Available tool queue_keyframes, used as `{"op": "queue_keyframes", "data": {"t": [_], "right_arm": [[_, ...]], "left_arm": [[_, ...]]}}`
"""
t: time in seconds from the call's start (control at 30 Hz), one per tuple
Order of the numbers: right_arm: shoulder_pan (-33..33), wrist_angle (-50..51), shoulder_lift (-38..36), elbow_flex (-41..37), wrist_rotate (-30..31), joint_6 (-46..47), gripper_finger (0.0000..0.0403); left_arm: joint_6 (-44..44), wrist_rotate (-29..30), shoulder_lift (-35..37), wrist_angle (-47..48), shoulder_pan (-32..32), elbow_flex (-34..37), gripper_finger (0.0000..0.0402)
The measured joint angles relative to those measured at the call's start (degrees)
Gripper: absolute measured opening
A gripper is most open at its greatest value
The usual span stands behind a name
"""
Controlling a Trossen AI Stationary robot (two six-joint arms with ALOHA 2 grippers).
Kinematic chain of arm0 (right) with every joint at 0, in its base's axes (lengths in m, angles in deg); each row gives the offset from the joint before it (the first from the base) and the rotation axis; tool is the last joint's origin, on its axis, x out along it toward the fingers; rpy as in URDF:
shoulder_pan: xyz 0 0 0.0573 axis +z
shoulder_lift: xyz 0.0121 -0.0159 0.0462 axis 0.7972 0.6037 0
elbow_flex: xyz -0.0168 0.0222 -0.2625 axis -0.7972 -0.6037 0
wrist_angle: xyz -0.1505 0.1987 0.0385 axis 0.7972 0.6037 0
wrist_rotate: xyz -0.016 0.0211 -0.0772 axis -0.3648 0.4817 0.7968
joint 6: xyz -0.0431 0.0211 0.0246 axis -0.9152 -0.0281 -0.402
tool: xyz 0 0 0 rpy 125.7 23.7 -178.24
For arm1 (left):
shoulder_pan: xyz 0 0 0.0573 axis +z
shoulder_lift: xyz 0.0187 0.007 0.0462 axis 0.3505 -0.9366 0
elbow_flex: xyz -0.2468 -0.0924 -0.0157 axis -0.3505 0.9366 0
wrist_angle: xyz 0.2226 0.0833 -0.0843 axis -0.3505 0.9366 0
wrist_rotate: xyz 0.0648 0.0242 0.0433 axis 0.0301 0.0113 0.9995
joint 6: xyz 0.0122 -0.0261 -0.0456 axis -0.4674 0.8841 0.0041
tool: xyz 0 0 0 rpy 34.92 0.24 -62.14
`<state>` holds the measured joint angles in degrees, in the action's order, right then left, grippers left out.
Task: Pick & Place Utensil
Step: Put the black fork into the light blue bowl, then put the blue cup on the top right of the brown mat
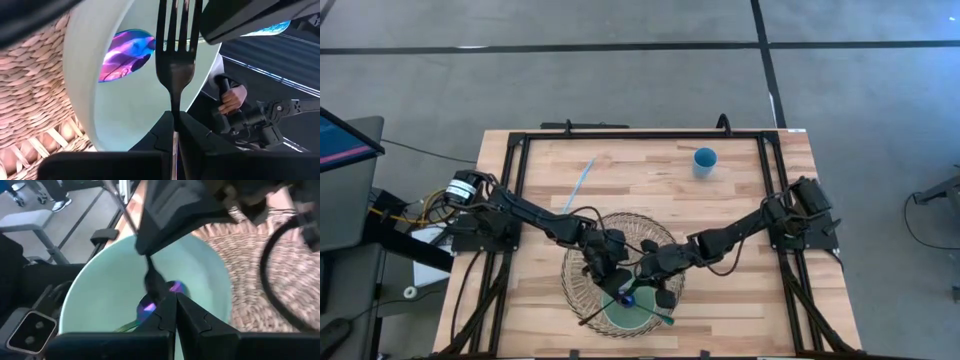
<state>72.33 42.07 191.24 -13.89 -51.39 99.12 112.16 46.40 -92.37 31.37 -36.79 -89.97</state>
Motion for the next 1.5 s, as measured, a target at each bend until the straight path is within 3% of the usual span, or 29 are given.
{"op": "queue_keyframes", "data": {"t": [0.5,0.97,1.13,1.33,1.5], "right_arm": [[-0.1,3.1,0.0,0.0,0.0,-0.2,0.0000],[-0.1,3.9,0.0,0.0,0.0,-0.2,0.0000],[-0.1,2.7,0.0,0.0,-0.1,-0.8,0.0000],[0.0,0.3,-0.1,0.0,-0.1,-0.8,0.0000],[-0.2,0.8,-1.2,0.2,-0.1,-1.2,0.0000]], "left_arm": [[-0.2,-0.2,0.0,-0.2,0.3,0.0,0.0053],[-0.7,1.3,0.0,-2.3,1.8,0.0,0.0038],[-6.2,0.3,1.2,-6.4,1.7,0.0,0.0030],[-17.1,0.4,7.5,-6.3,1.7,0.0,0.0008],[-30.2,4.8,14.7,-5.3,2.6,0.0,0.0006]]}}
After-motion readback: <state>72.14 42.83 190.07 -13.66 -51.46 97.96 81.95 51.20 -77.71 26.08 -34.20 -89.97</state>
